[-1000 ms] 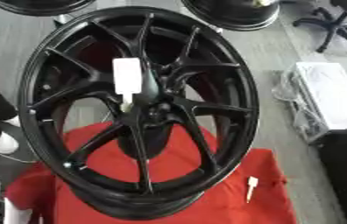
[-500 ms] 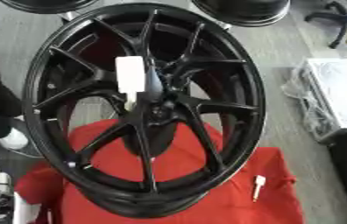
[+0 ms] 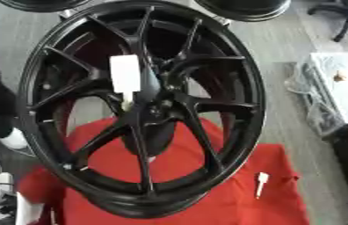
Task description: Pull the pin out of the wheel hub.
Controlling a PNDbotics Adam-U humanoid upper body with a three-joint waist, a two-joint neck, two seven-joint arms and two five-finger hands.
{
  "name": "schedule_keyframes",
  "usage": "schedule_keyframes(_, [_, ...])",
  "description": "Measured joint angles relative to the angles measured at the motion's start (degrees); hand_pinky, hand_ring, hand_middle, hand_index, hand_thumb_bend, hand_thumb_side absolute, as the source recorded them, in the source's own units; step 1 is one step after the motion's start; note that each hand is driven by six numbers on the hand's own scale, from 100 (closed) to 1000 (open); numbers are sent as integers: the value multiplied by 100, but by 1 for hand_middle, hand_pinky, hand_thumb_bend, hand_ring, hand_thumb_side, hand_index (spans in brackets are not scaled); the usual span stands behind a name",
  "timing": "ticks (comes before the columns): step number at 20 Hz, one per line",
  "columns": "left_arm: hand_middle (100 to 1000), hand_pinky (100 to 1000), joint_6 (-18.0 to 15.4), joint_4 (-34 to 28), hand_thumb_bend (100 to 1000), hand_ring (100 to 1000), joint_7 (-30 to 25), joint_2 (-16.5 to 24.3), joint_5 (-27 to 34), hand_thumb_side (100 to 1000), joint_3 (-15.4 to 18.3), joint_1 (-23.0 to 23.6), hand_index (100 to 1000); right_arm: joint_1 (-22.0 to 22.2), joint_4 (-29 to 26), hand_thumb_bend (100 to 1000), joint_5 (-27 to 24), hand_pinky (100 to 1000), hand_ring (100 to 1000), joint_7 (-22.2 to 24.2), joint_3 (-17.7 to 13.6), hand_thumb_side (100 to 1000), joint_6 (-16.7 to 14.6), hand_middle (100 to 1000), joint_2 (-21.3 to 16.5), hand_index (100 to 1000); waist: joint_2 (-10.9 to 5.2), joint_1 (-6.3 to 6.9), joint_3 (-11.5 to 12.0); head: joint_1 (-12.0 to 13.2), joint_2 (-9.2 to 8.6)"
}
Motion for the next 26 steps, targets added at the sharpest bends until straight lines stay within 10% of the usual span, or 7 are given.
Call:
schedule_keyframes(14, [753,747,1,0,161,819,-3,0,0,832,-1,1,816,-156,79,292,-494,877,825,-856,-19,324,-88,782,218,834,2,14,25,41,0])
schedule_keyframes(26, [753,746,10,-14,155,818,-39,-7,-1,826,-44,-6,817,-469,189,100,-1578,869,775,-1499,167,351,-514,682,436,766,2,57,96,41,0])
